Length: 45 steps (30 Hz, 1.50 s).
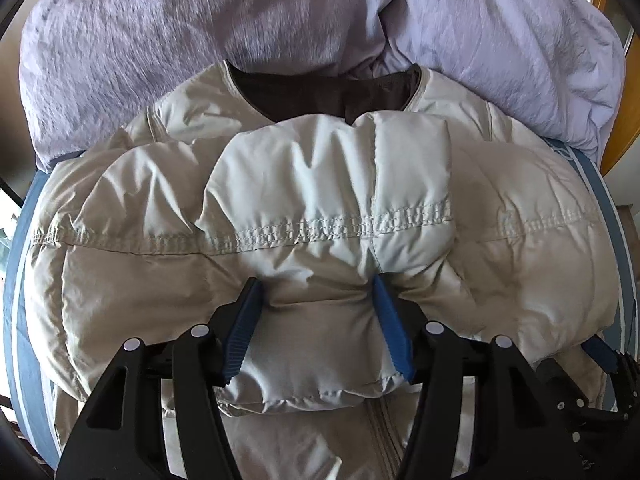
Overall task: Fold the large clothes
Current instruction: 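Move both grippers to the jacket hem and grasp it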
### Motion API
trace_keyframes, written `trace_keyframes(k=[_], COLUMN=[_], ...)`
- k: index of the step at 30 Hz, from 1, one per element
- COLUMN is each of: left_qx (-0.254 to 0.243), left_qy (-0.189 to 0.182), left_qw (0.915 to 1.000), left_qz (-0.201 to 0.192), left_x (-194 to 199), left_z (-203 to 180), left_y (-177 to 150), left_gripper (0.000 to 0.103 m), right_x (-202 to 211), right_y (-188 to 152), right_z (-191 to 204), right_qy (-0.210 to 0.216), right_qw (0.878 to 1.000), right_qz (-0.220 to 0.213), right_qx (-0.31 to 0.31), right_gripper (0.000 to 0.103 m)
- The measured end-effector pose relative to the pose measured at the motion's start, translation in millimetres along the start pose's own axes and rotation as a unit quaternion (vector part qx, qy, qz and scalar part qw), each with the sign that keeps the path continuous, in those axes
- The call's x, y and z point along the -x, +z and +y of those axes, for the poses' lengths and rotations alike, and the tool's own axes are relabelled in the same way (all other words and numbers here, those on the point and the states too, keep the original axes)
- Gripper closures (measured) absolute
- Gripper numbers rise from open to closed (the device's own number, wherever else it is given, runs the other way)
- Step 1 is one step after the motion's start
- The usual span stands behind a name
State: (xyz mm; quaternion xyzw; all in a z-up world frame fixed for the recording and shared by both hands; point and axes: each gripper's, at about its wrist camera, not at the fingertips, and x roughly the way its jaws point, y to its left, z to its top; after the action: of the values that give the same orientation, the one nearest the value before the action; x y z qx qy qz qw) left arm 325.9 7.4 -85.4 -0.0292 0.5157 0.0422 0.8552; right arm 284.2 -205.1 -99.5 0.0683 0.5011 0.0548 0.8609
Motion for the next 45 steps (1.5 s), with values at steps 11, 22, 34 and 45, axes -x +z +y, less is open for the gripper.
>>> trace_keyframes(k=[11,22,34,45], left_qx=[-0.01,-0.001,0.05,0.085], left_qy=[0.023,-0.01,-0.003,0.001], left_qw=[0.9997,0.9994,0.9984,0.9962], left_qz=[0.003,-0.034,-0.026,0.022], left_x=[-9.0,46.9,116.6,121.3], left_z=[-7.6,12.6,148.2,209.7], left_y=[2.3,-11.6,-105.5,-178.9], left_gripper=[0.045,0.044,0.041,0.041], right_x=[-2.5,12.8,56.4,69.1], right_y=[0.0,-8.6,-47.8,-81.8], right_z=[1.8,3.5,-58.7,-125.6], right_qy=[-0.002,-0.002,0.016,0.024], right_qw=[1.0,1.0,0.997,0.994], right_qz=[0.005,-0.002,0.035,0.097], right_qx=[0.004,0.028,0.073,0.05], right_gripper=[0.01,0.01,0.01,0.01])
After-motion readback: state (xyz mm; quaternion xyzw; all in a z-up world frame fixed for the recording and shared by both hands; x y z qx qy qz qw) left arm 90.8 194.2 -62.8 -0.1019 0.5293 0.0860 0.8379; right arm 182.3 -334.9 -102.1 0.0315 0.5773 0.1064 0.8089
